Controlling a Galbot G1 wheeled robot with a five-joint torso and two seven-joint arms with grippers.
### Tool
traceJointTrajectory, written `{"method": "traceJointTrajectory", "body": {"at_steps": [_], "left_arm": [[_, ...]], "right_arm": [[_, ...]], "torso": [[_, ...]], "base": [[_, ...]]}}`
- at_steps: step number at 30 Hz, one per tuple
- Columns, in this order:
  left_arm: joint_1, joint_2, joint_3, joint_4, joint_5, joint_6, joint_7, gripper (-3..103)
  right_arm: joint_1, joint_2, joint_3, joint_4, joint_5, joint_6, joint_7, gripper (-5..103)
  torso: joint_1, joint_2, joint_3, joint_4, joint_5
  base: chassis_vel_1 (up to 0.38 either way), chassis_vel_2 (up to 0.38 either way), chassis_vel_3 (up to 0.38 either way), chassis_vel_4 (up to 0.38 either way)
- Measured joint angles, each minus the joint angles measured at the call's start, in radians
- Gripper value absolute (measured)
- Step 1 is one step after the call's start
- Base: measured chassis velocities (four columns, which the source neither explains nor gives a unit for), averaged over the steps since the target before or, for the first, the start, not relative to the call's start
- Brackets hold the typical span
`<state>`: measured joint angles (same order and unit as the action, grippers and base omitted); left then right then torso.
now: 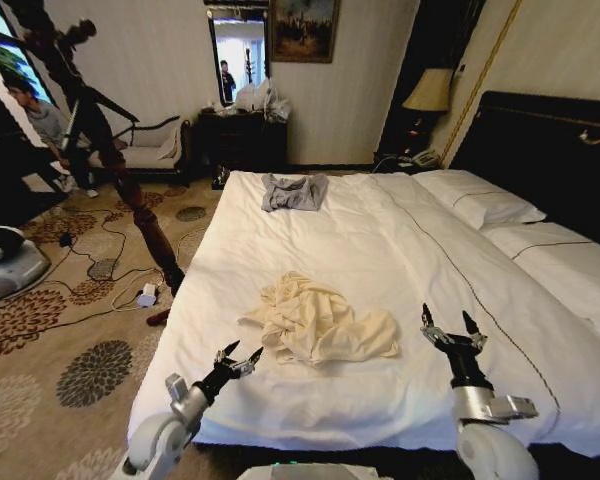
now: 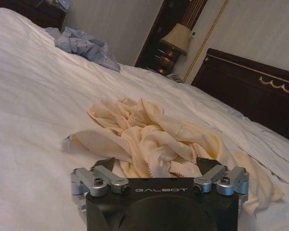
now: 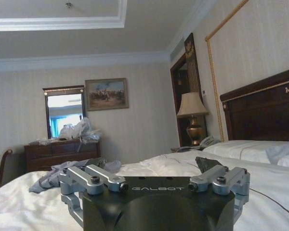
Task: Pick up the clothes from the bed and hang them on the clothes hanger.
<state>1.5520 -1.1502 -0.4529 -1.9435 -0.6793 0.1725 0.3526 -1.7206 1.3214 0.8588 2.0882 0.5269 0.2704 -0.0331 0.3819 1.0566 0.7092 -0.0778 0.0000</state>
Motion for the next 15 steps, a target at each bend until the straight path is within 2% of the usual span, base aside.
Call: {"method": "traceJointTrajectory", "body": {"at_steps": [3, 6, 7, 9, 10, 12, 13, 15], "left_arm": [[-0.024, 0.002, 0.02, 0.023, -0.006, 0.001, -0.002, 86], [-0.056, 0.003, 0.044, 0.055, -0.007, 0.002, -0.006, 70], [-0.056, 0.003, 0.044, 0.055, -0.007, 0.002, -0.006, 70], [-0.081, -0.002, 0.06, 0.082, -0.007, 0.004, -0.01, 58], [-0.091, -0.007, 0.067, 0.092, -0.007, 0.005, -0.012, 58], [-0.105, -0.017, 0.078, 0.106, -0.007, 0.006, -0.015, 48], [-0.105, -0.017, 0.078, 0.106, -0.007, 0.006, -0.015, 48], [-0.123, -0.04, 0.095, 0.127, 0.001, 0.009, -0.017, 37]], "right_arm": [[0.001, 0.006, -0.005, -0.002, -0.008, -0.002, 0.003, 100], [0.0, 0.013, -0.007, -0.004, -0.016, -0.004, 0.006, 100], [0.0, 0.013, -0.007, -0.004, -0.016, -0.004, 0.006, 100], [-0.002, 0.016, -0.007, -0.007, -0.021, -0.004, 0.008, 100], [-0.004, 0.016, -0.007, -0.009, -0.023, -0.004, 0.008, 100], [-0.006, 0.017, -0.006, -0.011, -0.027, -0.004, 0.01, 100], [-0.006, 0.017, -0.006, -0.011, -0.027, -0.004, 0.01, 100], [-0.006, 0.019, -0.007, -0.013, -0.034, -0.004, 0.012, 100]], "torso": [[0.0, 0.0, 0.0, 0.0001, 0.0], [0.0, 0.0, 0.0, 0.0001, -0.0001], [0.0, 0.0, 0.0, 0.0001, -0.0001], [0.0, 0.0, 0.0, 0.0, 0.0], [0.0, 0.0, 0.0, 0.0, 0.0], [0.0, 0.0, 0.0, 0.0, 0.0001], [0.0, 0.0, 0.0, 0.0, 0.0001], [0.0, 0.0, 0.0, 0.0, 0.0]], "base": [[0.0, 0.0, 0.0, 0.0], [0.0, 0.0, 0.0, 0.0], [0.0, 0.0, 0.0, 0.0], [0.0, 0.0, 0.0, 0.0], [0.0, 0.0, 0.0, 0.0], [0.0, 0.0, 0.0, 0.0], [0.0, 0.0, 0.0, 0.0], [0.0, 0.0, 0.0, 0.0]]}}
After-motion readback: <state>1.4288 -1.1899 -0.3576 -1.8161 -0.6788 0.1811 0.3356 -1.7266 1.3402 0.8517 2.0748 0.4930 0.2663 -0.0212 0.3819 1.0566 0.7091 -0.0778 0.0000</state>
